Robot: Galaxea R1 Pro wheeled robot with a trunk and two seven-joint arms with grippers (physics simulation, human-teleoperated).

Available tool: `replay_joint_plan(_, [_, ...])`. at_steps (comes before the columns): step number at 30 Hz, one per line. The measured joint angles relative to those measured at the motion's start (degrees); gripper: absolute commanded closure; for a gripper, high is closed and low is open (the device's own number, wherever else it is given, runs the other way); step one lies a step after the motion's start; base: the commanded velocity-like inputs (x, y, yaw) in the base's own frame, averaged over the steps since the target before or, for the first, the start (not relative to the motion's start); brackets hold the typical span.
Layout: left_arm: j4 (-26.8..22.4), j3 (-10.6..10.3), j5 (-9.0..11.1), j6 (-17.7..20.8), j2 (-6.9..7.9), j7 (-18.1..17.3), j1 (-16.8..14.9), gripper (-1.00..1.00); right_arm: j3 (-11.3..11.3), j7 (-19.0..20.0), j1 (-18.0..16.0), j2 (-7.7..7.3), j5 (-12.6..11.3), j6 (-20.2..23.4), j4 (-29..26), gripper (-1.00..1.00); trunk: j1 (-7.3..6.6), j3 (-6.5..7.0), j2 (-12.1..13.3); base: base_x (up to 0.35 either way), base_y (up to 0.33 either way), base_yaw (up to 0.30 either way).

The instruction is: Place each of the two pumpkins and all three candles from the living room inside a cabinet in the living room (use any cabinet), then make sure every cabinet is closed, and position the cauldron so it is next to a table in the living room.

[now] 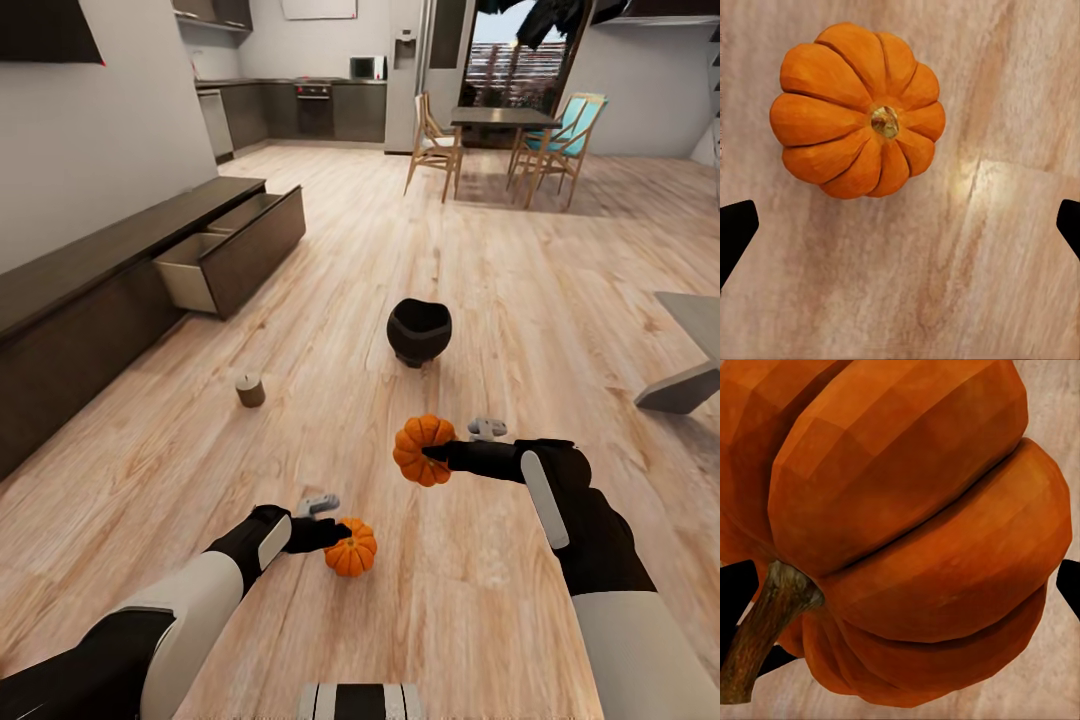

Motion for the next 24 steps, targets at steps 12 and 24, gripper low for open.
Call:
replay_joint_plan(12, [1.3, 0.0, 0.0, -2.0, 0.0, 0.0, 0.0, -1.0, 0.0, 0.0, 0.0, 0.11, -0.1, 0.0, 0.0, 1.0, 0.04, -0.45, 0.0, 0.026, 0.0, 0.0])
replay_joint_plan(24, [1.5, -0.1, 0.0, -2.0, 0.0, -0.1, 0.0, -1.0, 0.0, 0.0, 0.0, 0.12, -0.1, 0.0, 0.0, 1.0, 0.04, -0.45, 0.0, 0.145, 0.0, 0.0])
